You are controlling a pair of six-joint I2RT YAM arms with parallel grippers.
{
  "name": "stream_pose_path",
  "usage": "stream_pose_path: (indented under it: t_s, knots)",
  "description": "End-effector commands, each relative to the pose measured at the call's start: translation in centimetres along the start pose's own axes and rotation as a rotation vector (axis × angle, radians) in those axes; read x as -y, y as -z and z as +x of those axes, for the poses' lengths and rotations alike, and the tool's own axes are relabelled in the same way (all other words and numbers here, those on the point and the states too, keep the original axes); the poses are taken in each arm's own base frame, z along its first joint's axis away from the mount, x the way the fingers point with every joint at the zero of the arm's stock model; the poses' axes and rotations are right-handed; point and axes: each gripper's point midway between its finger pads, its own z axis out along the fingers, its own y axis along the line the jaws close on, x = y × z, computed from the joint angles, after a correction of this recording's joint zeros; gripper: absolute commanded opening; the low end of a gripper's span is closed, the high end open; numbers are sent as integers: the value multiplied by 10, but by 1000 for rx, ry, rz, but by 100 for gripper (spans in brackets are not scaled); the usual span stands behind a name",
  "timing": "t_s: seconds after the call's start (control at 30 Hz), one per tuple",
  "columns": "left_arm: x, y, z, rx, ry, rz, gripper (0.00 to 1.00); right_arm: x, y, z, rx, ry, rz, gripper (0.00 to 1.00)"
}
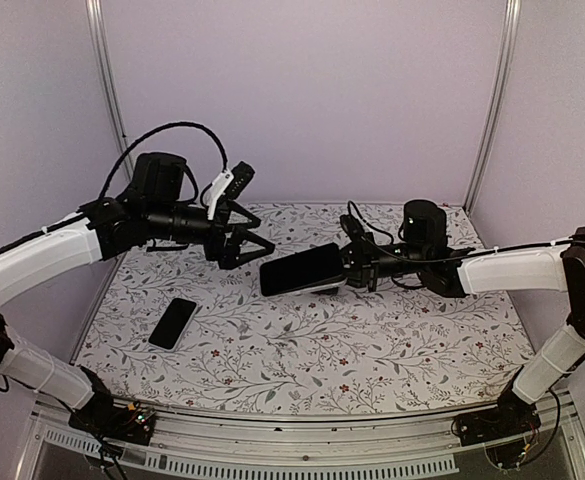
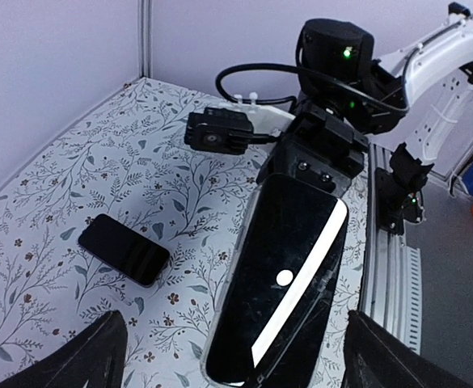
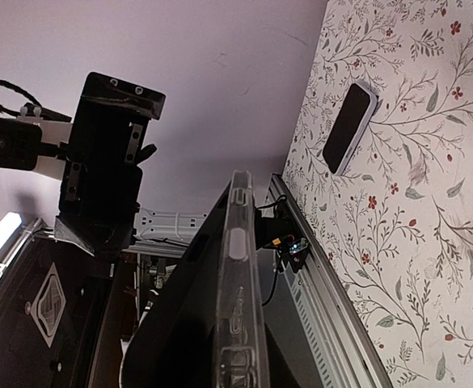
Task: Take the phone out of the phone case
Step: Remove the phone case from the phone.
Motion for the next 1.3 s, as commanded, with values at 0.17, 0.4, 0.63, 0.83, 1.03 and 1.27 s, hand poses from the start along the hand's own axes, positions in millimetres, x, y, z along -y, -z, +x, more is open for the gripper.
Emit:
stream_pose_path:
  t_s: [0.17, 0.4, 0.63, 0.83, 1.03, 1.27]
  knots:
    - [24, -32, 9, -92, -235, -38, 94, -22, 1, -5, 2, 88, -40, 0]
    - [34, -62, 15, -160, -289, -30, 94, -27, -1, -4, 0, 116, -26, 0]
    - [54, -79, 20, -192, -332, 28, 93, -29, -3, -1, 0, 128, -14, 0]
    - [60, -93, 28, -221, -338, 38, 91, -31, -5, 0, -3, 137, -11, 0]
    - [58, -100, 31, -240, -345, 10, 89, -35, -7, 0, -4, 143, -11, 0]
    - [51, -103, 30, -243, -344, -36, 84, -35, -8, 2, -7, 144, -8, 0]
